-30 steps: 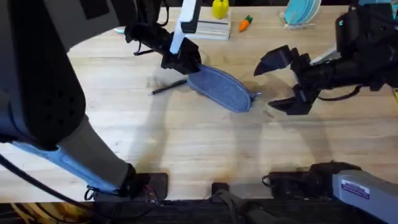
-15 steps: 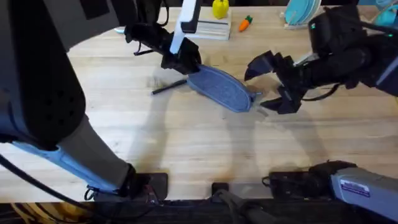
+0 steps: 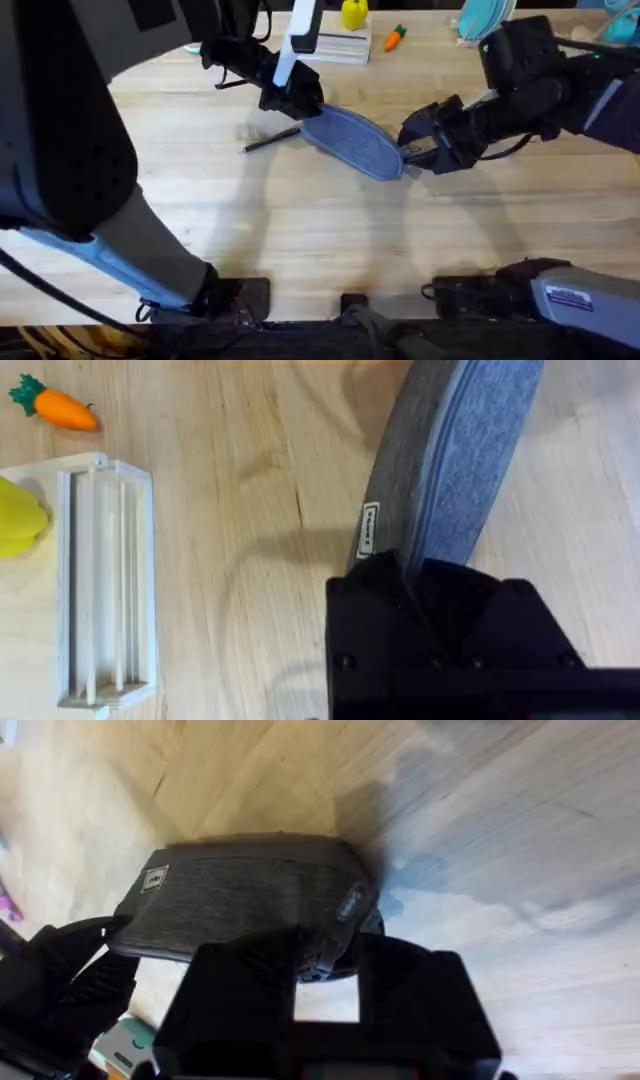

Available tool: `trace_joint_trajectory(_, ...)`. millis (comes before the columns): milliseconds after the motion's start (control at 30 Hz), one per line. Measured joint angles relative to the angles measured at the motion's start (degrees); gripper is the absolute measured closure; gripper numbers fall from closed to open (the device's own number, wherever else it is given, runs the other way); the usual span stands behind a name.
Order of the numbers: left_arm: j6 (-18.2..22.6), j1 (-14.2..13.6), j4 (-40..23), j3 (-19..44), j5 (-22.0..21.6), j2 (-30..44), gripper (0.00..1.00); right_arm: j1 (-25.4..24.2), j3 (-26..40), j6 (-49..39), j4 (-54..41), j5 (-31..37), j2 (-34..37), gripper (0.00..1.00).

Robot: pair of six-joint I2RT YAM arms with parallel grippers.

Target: Unzip the bag, pick up the pens from the table one at a time and place them inside, then zip the bag closed.

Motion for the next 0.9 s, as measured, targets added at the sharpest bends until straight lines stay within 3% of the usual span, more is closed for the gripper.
trace_joint_trajectory(167, 0.0, 0.0, 0.0, 0.0, 0.0, 0.0, 0.958, 0.0, 0.0, 0.3, 0.0, 0.0, 0.0, 0.825)
trace_joint_trajectory(433, 0.0, 0.0, 0.0, 0.0, 0.0, 0.0, 0.958, 0.0, 0.0, 0.3, -0.3, 0.1, 0.0, 0.881)
trace_joint_trajectory(533, 0.0, 0.0, 0.0, 0.0, 0.0, 0.0, 0.958, 0.0, 0.0, 0.4, -0.4, 0.1, 0.0, 0.950)
trace_joint_trajectory(900, 0.0, 0.0, 0.0, 0.0, 0.0, 0.0, 0.958, -3.6, 0.0, -1.8, -0.7, -3.8, 0.0, 0.957)
